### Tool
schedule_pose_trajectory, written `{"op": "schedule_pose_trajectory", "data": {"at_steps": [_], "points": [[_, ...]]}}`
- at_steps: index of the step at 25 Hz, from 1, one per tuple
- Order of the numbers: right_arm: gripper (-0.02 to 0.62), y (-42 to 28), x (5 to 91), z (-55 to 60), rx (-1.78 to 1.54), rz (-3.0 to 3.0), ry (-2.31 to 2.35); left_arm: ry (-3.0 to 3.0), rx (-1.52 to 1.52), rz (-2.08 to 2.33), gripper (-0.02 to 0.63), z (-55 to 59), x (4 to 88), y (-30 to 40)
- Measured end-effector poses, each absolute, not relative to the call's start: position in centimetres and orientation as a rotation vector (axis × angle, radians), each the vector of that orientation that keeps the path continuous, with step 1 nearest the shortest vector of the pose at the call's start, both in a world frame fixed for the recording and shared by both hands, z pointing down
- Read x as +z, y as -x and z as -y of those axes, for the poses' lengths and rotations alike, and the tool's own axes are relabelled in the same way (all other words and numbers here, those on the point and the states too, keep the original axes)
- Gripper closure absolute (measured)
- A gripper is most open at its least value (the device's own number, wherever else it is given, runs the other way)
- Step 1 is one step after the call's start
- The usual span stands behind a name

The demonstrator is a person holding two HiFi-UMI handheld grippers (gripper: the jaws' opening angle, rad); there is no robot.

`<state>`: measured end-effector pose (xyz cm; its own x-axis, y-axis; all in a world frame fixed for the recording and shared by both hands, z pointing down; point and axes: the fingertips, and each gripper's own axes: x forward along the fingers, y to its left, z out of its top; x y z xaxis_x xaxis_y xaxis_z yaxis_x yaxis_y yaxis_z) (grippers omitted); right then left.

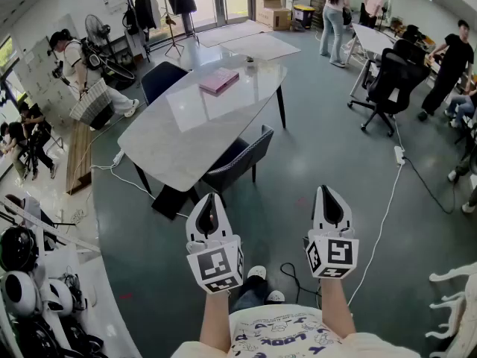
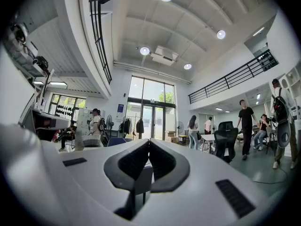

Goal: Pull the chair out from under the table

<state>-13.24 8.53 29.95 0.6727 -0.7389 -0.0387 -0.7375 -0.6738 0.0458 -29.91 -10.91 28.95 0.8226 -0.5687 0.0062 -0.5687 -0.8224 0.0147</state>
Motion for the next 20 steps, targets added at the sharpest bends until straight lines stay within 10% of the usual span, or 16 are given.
{"op": "schedule_pose_trajectory", "data": {"at_steps": [20], "points": [[0.562,12.3,31.6,-5.7,-0.023,1.276,-2.843,-2.963,0.027,0.899,0.586,13.6,30.4,28.5]]}}
